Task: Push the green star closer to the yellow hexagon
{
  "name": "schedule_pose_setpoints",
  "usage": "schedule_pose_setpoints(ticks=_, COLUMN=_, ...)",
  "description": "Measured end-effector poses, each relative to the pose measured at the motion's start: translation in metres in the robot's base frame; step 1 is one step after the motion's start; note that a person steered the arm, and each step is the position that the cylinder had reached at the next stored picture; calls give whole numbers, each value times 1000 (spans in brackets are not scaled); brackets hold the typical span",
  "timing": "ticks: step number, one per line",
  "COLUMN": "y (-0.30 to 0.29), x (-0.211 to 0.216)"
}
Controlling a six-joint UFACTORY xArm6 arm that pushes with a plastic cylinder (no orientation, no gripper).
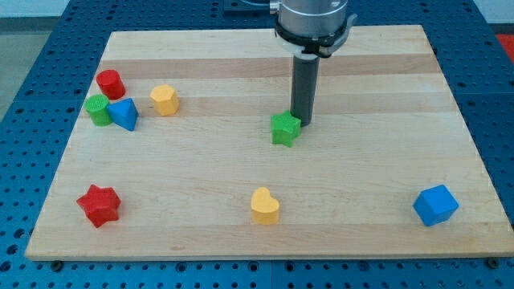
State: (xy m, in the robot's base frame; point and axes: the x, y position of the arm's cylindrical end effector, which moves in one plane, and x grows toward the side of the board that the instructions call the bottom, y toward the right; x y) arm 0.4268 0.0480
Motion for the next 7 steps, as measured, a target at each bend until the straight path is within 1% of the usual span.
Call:
schedule_pose_setpoints(ticks=1, y=0, x=14)
schedule_pose_setpoints(ticks=2, y=0, x=48)
schedule_pose_setpoints(ticks=3, y=-18, x=73)
schedule_pose_setpoints(ticks=5, y=-24, x=72)
schedule_pose_setpoints(ticks=7, y=-35, x=39)
